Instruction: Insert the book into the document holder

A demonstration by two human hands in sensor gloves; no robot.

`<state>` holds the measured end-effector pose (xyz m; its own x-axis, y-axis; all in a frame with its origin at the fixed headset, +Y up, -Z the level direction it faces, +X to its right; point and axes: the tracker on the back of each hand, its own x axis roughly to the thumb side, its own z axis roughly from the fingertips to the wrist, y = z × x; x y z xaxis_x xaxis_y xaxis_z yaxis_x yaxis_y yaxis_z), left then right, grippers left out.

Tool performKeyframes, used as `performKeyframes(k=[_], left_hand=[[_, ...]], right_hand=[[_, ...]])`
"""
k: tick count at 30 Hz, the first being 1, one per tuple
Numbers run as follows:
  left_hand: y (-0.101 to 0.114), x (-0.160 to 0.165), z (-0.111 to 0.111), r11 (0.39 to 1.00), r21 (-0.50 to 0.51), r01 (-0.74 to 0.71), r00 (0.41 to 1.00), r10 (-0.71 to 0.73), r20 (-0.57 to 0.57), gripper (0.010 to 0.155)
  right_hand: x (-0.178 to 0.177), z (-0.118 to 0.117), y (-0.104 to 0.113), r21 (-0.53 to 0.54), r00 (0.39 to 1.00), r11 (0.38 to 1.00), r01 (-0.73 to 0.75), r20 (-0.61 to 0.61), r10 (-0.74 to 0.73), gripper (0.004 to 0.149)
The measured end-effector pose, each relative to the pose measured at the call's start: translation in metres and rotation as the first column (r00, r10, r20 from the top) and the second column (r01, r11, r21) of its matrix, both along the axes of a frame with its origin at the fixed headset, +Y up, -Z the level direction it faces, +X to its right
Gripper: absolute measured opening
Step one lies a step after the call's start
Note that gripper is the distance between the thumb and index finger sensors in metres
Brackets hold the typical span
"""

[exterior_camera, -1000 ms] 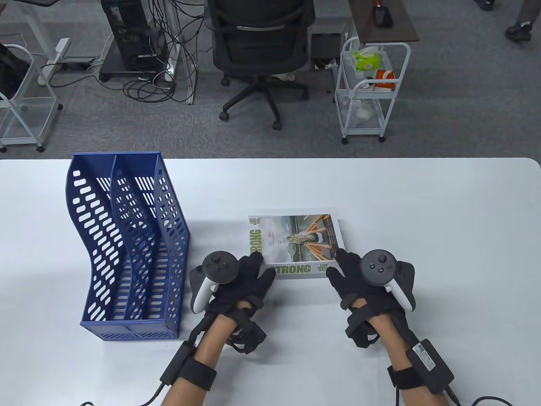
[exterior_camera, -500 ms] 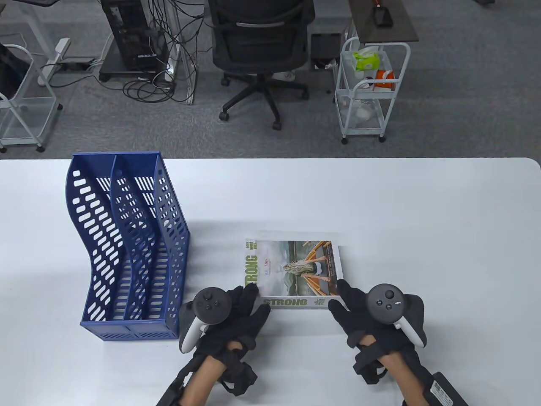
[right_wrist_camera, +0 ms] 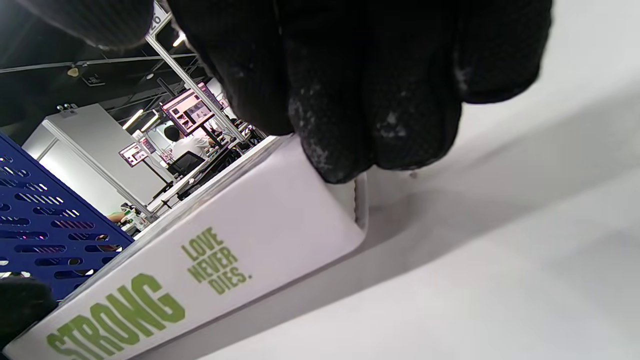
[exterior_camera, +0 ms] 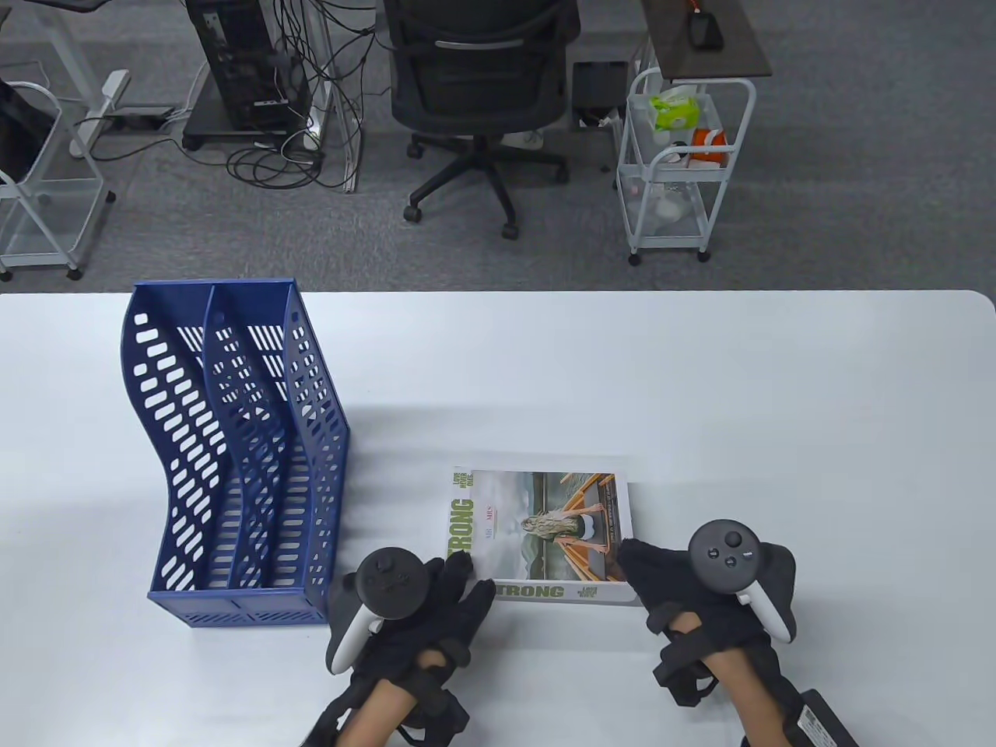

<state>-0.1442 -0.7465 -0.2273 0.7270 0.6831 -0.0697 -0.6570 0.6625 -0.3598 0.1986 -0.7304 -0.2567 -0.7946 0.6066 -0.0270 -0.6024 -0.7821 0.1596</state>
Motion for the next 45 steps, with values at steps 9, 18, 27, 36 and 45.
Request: performKeyframes(k=[9,18,27,36,45], left_hand=[[-0.002,-0.003,-0.003,0.998,-0.016,0.055,0.998,-0.055,-0.013,0.068],[-0.003,-0.005,-0.003,0.998,-0.029,0.048,0.999,-0.049,-0.023,0.067],[0.005,-0.015,-0.004,0.997,0.057,0.043,0.996,-0.038,-0.079,0.073],[0.026,-0.004,0.011,0.989,0.135,0.061,0.998,-0.059,-0.018,0.074],[0.018,0.004,0.015,0.995,-0.045,0.086,0.99,-0.08,0.115,0.078]], right_hand=[[-0.004,-0.002,-0.008,-0.079,0.999,0.996,-0.027,-0.026,0.025,0.064],[-0.006,-0.001,-0.01,-0.08,0.999,0.996,-0.04,0.019,0.042,0.061],[0.012,-0.009,-0.002,-0.081,0.998,0.997,0.004,0.063,0.001,0.061],[-0.008,-0.019,0.021,0.116,0.987,0.99,-0.076,0.151,0.058,0.066],[-0.06,-0.062,-0.008,-0.078,0.957,0.956,-0.282,0.04,0.286,0.074]])
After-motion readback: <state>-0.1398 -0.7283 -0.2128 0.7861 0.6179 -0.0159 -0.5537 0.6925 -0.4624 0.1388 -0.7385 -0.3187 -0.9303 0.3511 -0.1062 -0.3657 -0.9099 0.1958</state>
